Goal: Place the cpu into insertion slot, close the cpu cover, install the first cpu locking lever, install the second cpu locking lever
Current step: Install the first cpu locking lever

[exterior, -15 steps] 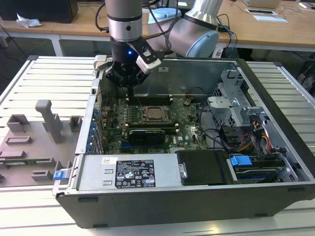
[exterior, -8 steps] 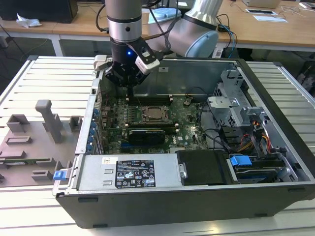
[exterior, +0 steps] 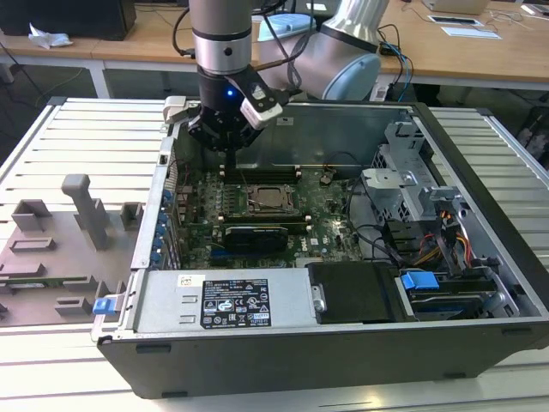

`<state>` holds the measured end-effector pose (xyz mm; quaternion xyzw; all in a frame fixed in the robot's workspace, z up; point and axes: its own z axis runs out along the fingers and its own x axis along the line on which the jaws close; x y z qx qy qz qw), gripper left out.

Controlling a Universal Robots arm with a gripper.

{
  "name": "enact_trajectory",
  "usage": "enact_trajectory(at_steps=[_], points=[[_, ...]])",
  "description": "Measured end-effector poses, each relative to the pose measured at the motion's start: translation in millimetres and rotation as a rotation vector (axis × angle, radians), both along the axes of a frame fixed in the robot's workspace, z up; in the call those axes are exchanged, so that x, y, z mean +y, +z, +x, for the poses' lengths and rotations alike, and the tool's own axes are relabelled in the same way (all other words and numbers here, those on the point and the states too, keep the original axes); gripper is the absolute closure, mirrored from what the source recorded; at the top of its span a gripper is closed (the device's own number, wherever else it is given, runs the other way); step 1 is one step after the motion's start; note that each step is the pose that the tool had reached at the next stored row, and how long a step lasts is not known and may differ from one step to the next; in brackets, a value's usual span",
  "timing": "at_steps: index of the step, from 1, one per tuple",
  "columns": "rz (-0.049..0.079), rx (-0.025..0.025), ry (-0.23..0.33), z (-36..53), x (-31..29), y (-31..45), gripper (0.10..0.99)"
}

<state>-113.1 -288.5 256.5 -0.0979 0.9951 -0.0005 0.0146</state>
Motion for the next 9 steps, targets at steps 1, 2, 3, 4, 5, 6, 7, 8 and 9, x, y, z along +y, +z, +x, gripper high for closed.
enact_trajectory(at_steps=[1,2,3,4,5,6,7,8,9], points=[[0.0,0.0005,0.0,4.6,0.0,-0.2,0.98],[0.001,0.0007,0.0,7.1,0.0,-0.4,0.98],[0.001,0.0011,0.0,10.0,0.0,-0.6,0.98],[0.001,0.0015,0.0,12.5,0.0,-0.8,0.98],[0.001,0.0019,0.0,15.5,0.0,-1.1,0.98],[0.002,0.0021,0.0,18.2,0.0,-1.5,0.98],[0.002,0.0025,0.0,20.5,0.0,-1.9,0.98],[0.003,0.0026,-0.003,21.7,0.0,-2.6,0.98],[0.002,0.0027,-0.027,21.8,0.0,-3.4,0.98]])
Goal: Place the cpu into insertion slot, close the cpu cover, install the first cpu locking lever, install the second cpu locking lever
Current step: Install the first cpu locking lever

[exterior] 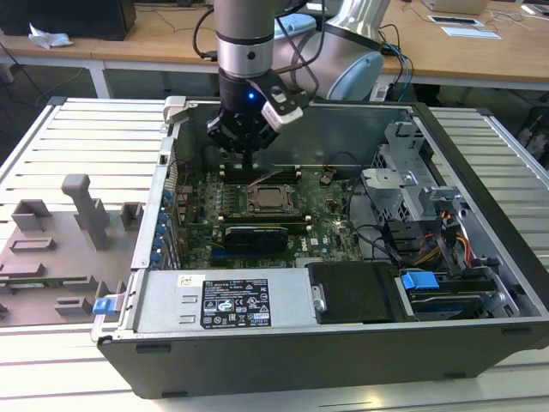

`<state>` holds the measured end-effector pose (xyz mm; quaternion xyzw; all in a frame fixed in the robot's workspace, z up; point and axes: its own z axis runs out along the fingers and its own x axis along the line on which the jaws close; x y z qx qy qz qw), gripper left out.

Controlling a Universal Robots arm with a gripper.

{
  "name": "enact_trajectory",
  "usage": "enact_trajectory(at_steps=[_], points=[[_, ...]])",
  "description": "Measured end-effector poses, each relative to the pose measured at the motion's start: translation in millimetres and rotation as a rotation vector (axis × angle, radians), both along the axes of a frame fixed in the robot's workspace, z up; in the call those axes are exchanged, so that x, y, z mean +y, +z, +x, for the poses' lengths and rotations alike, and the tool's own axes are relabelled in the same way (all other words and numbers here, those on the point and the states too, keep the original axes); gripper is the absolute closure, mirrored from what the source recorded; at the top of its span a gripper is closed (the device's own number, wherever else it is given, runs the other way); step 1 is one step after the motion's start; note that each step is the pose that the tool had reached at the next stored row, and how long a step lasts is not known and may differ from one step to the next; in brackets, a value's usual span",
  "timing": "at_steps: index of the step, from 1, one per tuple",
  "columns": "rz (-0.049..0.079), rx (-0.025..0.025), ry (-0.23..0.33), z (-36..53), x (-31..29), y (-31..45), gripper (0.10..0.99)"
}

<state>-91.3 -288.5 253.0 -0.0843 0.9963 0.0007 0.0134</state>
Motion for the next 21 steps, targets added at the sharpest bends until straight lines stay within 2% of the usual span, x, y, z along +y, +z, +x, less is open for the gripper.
enact_trajectory(at_steps=[6,7,9,10,21], points=[[0.001,0.0,-0.108,0.0,0.0,-2.9,0.98],[0.006,0.0005,-0.113,-0.1,-0.1,-3.0,0.98],[0.038,0.0021,-0.116,-0.1,0.0,-3.5,0.98],[0.042,0.0023,-0.116,-0.1,0.0,-3.9,0.98],[0.043,0.0025,-0.116,-0.1,0.0,-23.4,0.98]])
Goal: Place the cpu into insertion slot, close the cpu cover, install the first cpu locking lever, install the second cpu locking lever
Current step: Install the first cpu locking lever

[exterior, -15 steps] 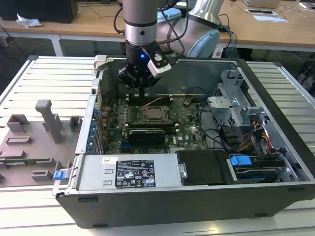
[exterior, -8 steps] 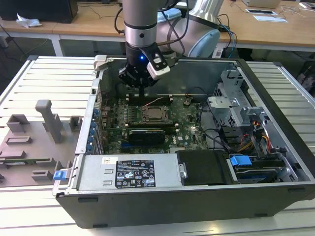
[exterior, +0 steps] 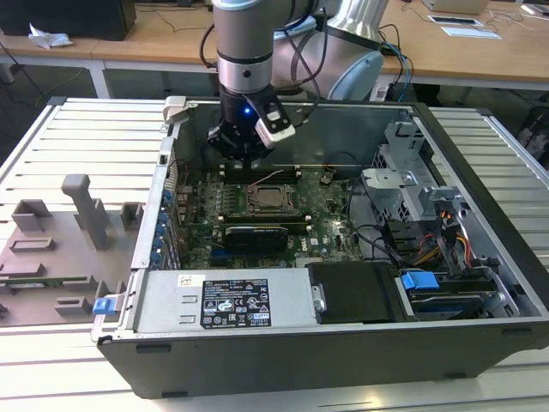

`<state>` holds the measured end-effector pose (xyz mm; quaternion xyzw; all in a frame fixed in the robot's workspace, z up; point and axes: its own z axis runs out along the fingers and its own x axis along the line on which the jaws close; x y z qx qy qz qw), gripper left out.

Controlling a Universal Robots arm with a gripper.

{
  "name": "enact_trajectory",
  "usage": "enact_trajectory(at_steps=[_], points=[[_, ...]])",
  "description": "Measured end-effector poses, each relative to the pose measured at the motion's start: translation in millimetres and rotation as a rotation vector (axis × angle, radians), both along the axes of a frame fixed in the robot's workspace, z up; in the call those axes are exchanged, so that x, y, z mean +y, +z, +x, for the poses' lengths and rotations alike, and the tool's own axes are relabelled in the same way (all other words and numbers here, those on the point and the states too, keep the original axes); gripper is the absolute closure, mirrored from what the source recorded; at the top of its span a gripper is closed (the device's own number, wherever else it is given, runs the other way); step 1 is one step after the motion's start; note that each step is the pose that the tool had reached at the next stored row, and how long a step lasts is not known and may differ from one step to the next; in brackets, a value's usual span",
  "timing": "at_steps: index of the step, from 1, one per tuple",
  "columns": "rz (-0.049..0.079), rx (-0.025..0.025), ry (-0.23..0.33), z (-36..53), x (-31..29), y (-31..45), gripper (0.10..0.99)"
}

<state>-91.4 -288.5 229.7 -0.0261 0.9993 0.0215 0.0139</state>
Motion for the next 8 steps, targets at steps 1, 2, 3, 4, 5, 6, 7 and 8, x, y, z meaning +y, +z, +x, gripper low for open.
enact_trajectory(at_steps=[1,2,3,4,5,6,7,8], points=[[0.0,0.0,0.0,0.0,0.0,-1.8,0.98],[0.001,0.0,0.0,0.1,0.0,-4.1,0.98],[0.001,0.0001,0.0,0.8,0.0,-5.4,0.98],[0.001,0.0001,0.0,2.4,0.0,-6.0,0.98],[0.001,0.0001,0.0,4.4,0.0,-6.2,0.98],[0.001,0.0002,0.0,6.7,0.0,-6.4,0.98],[0.001,0.0001,0.0,7.8,0.0,-6.5,0.98],[0.001,0.0001,0.0,9.6,0.0,-6.5,0.98]])
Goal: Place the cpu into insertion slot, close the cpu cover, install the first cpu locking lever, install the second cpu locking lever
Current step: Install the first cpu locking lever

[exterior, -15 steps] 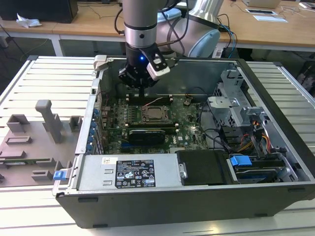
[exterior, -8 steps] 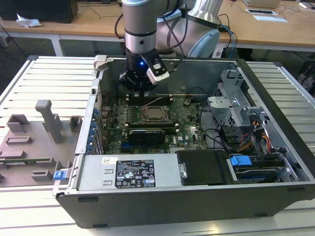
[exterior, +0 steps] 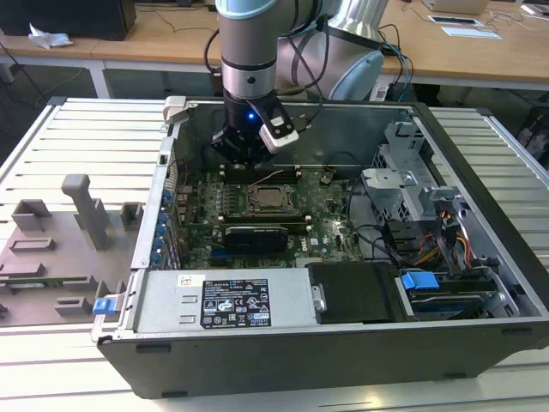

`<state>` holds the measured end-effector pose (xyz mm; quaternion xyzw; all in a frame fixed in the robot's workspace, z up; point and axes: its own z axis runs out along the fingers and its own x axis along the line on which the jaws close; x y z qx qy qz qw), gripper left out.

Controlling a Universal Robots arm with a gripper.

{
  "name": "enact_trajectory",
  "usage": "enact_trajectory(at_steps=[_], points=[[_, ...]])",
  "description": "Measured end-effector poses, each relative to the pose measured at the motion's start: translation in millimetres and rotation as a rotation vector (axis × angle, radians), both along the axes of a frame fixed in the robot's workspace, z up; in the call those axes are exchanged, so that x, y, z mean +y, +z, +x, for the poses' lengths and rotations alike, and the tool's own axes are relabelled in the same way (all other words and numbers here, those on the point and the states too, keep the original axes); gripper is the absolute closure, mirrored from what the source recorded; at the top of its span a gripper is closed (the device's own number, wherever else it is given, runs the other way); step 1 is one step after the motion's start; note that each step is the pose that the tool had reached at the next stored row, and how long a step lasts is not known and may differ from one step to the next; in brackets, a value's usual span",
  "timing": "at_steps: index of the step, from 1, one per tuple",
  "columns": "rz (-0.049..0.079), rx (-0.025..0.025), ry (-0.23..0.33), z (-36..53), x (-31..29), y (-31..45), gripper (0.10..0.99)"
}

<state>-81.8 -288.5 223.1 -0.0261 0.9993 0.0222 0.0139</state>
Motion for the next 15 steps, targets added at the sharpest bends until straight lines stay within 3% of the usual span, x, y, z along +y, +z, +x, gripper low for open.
enact_trajectory(at_steps=[15], points=[[0.0,0.0,0.0,3.4,0.0,-5.9,0.98]])
